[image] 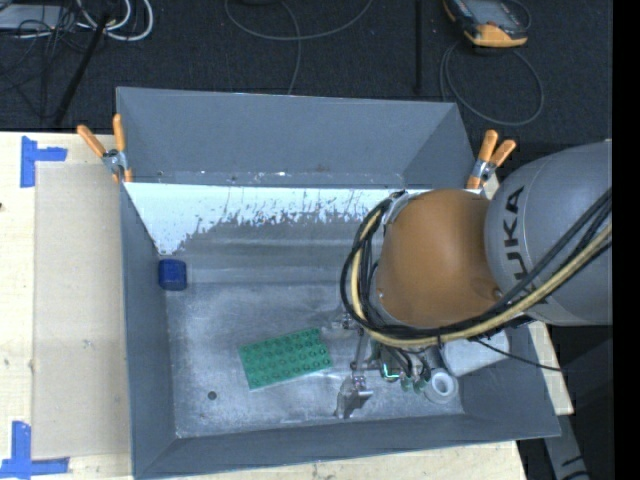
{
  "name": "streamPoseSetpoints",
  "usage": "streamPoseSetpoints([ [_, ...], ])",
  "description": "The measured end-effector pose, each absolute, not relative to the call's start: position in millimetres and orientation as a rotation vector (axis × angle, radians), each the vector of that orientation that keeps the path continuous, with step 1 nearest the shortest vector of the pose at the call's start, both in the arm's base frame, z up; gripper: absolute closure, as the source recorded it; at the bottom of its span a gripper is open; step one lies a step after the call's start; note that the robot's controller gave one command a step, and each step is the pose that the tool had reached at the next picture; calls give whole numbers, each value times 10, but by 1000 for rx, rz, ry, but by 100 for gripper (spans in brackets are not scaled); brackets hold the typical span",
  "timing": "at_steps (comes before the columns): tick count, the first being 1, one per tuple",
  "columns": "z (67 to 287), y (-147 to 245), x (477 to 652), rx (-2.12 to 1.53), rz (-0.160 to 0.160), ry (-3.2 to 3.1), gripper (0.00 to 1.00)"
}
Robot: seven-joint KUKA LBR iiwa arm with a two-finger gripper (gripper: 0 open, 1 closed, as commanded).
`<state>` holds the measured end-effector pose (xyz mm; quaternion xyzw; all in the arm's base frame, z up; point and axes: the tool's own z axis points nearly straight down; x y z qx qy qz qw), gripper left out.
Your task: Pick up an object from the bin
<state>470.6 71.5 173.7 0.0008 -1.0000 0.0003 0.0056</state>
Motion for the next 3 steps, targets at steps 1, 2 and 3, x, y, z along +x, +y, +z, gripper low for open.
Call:
streamPoseSetpoints([
  [1, 723, 1051, 5532, 545, 1, -3090, 0],
  [2, 1012, 998, 5499, 572, 0, -3092, 0],
  [3, 993, 993, 5446, 588, -1, -3084, 0],
])
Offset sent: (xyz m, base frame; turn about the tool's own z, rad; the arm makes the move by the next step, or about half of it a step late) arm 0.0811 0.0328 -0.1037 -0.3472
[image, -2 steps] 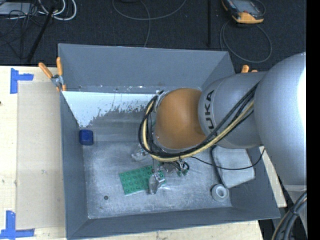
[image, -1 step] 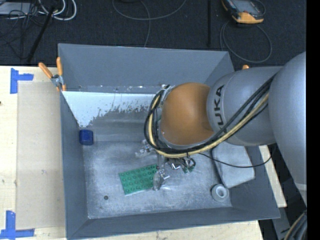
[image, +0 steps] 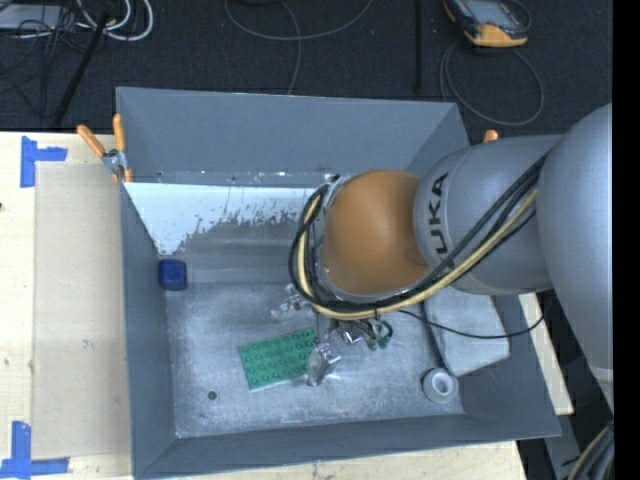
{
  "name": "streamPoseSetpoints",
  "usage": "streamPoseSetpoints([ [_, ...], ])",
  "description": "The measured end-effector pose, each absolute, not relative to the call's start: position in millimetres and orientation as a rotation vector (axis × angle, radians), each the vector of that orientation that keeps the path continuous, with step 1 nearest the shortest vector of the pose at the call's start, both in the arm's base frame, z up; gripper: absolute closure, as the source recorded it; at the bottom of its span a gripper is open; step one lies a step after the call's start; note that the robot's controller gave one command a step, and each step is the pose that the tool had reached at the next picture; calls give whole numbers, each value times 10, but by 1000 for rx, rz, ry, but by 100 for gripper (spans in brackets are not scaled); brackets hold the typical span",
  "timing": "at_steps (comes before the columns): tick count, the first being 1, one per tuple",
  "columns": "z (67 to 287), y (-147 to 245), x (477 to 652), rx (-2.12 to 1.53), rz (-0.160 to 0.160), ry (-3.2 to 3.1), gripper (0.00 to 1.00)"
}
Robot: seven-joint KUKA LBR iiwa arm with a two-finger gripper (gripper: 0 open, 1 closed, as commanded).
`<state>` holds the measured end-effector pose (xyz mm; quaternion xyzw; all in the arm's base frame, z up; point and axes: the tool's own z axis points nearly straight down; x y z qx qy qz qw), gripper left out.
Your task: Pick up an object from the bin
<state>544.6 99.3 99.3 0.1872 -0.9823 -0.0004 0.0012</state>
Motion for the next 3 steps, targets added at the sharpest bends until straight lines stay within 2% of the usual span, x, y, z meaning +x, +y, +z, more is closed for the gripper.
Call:
streamPoseSetpoints([
  [1, 734, 942, 5506, 483, -4, -3103, 0],
  [2, 751, 949, 5511, 482, -3, -3104, 0],
  [3, 774, 955, 5534, 480, -4, -3112, 100],
])
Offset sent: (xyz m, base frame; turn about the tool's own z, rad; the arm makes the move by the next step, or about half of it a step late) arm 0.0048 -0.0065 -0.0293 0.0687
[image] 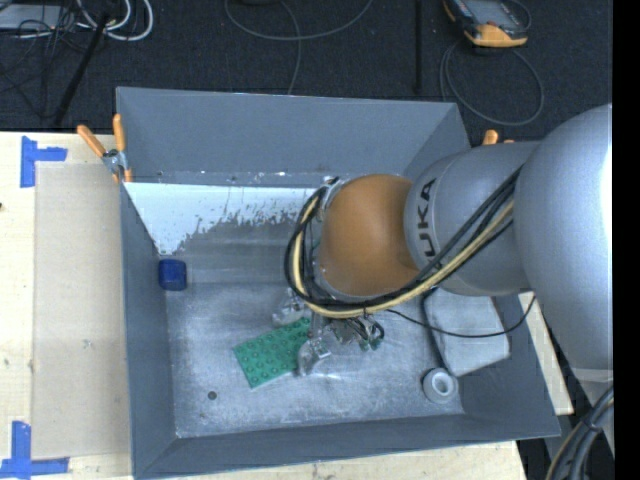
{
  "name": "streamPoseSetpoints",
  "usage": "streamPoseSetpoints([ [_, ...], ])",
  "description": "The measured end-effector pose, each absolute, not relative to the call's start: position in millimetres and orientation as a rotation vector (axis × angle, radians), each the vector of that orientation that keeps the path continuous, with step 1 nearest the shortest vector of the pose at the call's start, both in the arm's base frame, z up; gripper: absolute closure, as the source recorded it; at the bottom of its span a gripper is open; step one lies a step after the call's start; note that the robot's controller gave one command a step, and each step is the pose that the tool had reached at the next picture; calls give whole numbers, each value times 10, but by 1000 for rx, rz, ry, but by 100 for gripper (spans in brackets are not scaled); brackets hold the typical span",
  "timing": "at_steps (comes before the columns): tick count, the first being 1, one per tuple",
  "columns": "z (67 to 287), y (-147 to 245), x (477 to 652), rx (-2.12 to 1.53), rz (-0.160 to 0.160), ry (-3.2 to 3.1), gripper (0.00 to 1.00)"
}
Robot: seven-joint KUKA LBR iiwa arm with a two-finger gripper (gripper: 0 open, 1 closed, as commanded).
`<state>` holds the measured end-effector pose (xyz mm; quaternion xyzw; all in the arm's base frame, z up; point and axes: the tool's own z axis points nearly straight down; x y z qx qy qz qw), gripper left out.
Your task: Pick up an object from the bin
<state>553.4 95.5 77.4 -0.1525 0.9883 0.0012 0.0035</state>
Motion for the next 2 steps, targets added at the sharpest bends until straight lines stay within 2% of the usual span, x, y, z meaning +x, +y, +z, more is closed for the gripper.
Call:
streamPoseSetpoints([
  [1, 1285, 962, 5546, -475, 1, 3101, 100],
  [2, 1943, 970, 5557, -472, 1, 3100, 100],
])
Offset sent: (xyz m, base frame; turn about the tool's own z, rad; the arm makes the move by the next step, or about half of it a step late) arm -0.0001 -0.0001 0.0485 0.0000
